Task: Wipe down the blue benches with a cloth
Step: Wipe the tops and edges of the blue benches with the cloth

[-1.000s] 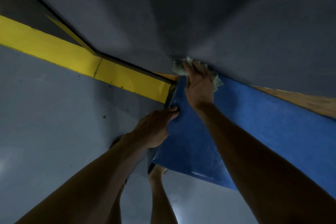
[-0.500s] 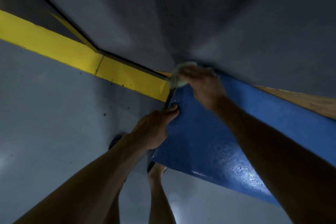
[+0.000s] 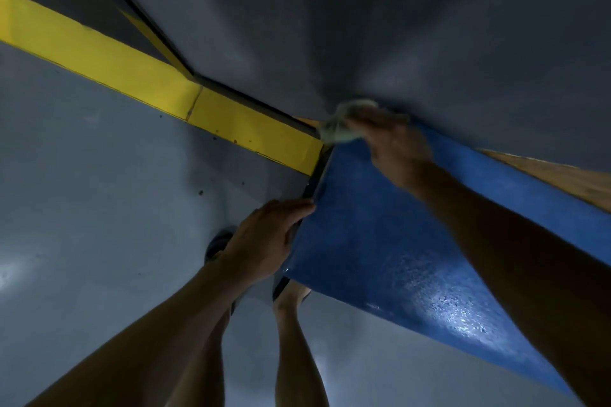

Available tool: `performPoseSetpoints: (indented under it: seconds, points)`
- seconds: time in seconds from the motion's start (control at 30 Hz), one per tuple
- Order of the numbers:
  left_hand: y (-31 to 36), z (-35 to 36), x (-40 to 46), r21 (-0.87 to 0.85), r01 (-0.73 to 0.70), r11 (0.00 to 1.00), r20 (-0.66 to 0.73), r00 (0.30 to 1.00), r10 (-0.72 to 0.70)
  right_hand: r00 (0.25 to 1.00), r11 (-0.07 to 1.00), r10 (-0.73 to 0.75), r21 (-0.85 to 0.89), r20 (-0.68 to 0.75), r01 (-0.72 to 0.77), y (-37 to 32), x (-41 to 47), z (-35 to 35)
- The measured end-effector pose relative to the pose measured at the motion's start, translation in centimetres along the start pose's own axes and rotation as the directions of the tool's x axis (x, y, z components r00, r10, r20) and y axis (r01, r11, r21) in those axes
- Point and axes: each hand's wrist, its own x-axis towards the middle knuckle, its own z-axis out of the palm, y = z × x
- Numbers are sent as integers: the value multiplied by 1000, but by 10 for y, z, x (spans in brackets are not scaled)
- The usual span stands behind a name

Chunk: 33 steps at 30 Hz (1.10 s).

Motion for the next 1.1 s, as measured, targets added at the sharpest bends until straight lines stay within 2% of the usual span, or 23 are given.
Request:
performPoseSetpoints:
  seconds: [0.07,0.13,0.23,0.3,0.37,0.43,0.47,0.53,0.6,0.67,0.73,0.8,0.87,0.93,0.97,1.0,1.1]
  points:
    - [-6,4,-3,-15,61,998,-36,997,-61,982,982,179,71,-65,-175,-3,12,3]
    - [-11,8,-6,-33,114,993,-58,992,-116,973,971,221,109,-74,-212,-22,-1,16]
    - [-16,11,-10,-20,174,984,-96,980,-175,999,985,45,166,15,-47,-65,-62,35]
    - [-20,12,-14,0,197,980,-106,975,-196,990,977,-99,196,97,78,-86,-100,39]
    - [-23,13,-19,-2,221,975,-88,971,-221,955,961,-241,182,175,209,-76,-99,31]
    - [-24,13,-23,-34,256,966,-67,964,-258,936,955,-286,137,203,262,-54,-68,19]
    - [-24,14,-25,-48,271,961,-65,960,-274,954,963,-258,115,150,243,-43,-49,15]
    - [-25,14,-26,-81,278,957,-84,955,-284,996,996,-72,55,57,69,-27,-13,8]
    - [-25,14,-26,-99,284,954,-94,952,-293,997,996,78,43,-11,-78,-29,2,12]
    - [-25,14,-28,-107,302,947,-101,944,-313,992,992,111,63,-56,-108,-48,-13,28]
    - [-27,14,-31,-125,324,938,-117,934,-339,999,991,31,128,-45,-25,-76,-56,46]
    - [-29,14,-36,-121,332,935,-119,931,-346,989,973,-125,207,83,106,-106,-106,59]
    - [-34,13,-43,-105,328,939,-95,937,-337,926,920,-334,274,174,280,-114,-133,65]
    - [-38,11,-50,-115,341,933,-58,935,-349,863,878,-460,251,208,407,-96,-123,55]
    - [-41,10,-52,-120,346,931,-48,934,-353,860,882,-462,214,217,420,-85,-110,50]
    - [-43,10,-54,-125,344,931,-50,935,-352,887,904,-419,178,195,388,-72,-96,46]
    - [-47,5,-57,-149,341,928,-70,933,-354,994,990,-89,113,68,81,-50,-57,34]
